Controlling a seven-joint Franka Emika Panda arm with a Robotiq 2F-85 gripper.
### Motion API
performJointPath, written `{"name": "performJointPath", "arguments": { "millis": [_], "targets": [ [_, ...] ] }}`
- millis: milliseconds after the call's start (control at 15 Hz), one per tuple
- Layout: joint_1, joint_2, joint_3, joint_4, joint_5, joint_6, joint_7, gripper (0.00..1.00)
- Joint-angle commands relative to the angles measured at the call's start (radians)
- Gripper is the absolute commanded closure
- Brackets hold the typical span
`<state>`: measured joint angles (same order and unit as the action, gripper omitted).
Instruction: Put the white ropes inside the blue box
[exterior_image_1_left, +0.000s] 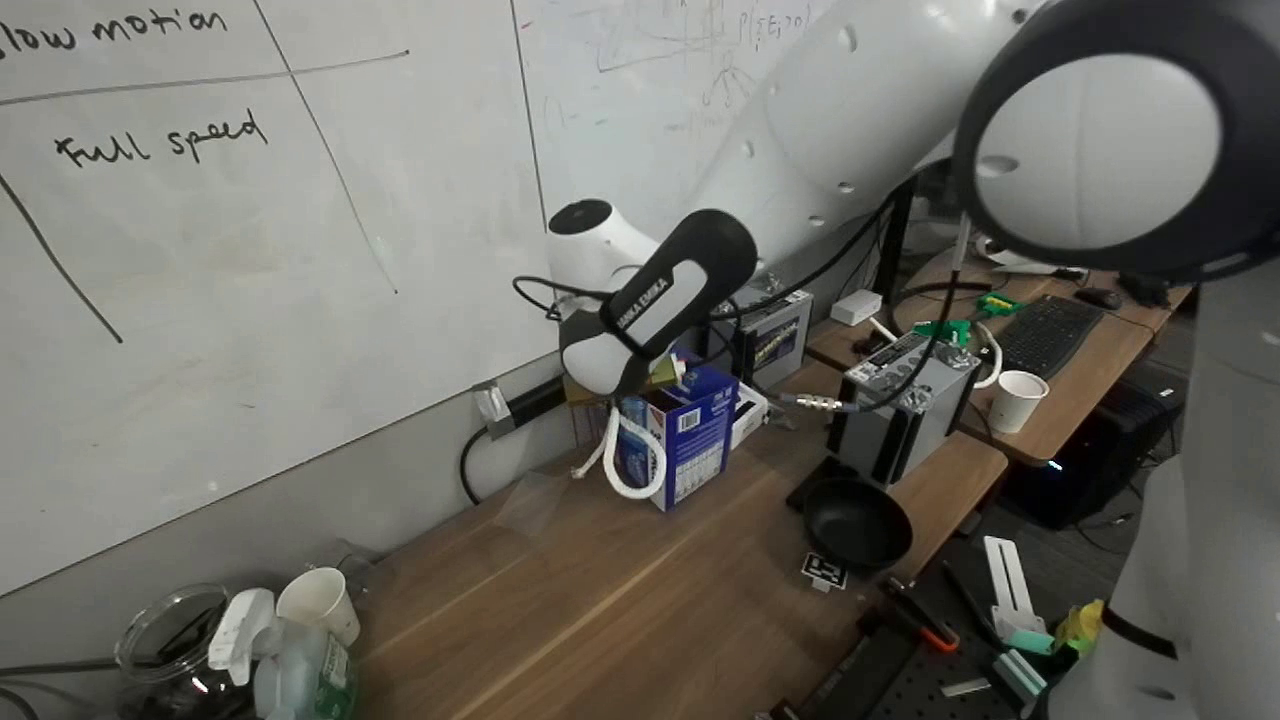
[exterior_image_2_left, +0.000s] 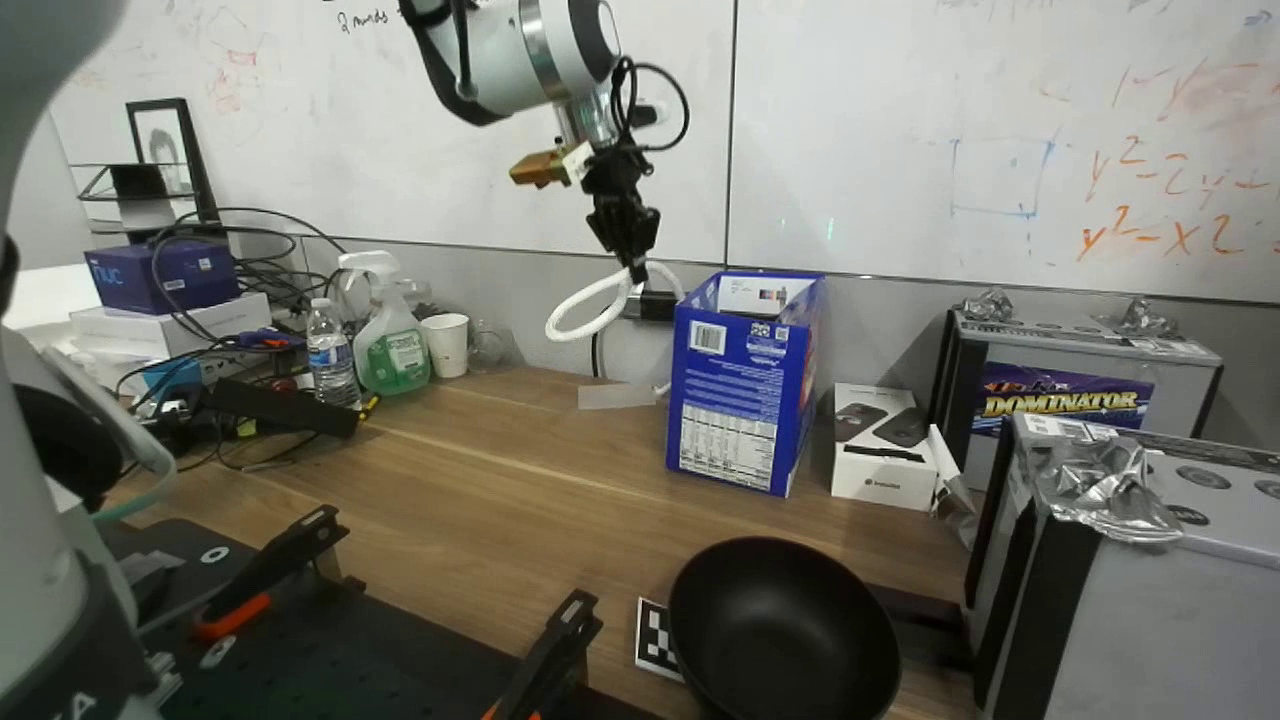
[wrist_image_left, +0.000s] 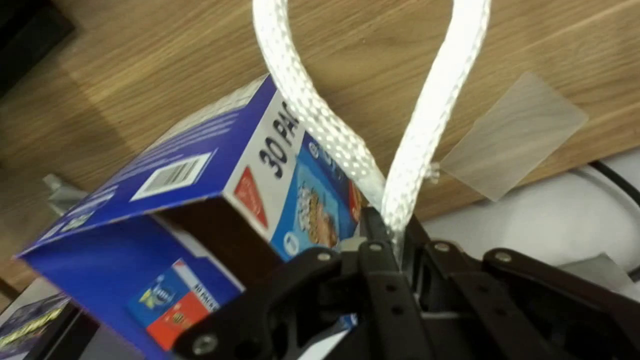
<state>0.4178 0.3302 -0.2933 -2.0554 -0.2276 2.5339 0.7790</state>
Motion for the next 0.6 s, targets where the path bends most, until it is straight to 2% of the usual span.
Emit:
{"name": "performJointPath", "arguments": {
  "millis": [0, 200, 533],
  "targets": [
    [-0.072, -0.200, 0.053, -0.032, -0.111, -0.115, 0.057, 0.89],
    [-0.147, -0.277, 0.119, 0.000, -0.181, -0.180, 0.090, 0.89],
    [-0.258, -0.321, 0.220, 0.043, -0.215, -0.242, 0.111, 0.89]
  ]
}}
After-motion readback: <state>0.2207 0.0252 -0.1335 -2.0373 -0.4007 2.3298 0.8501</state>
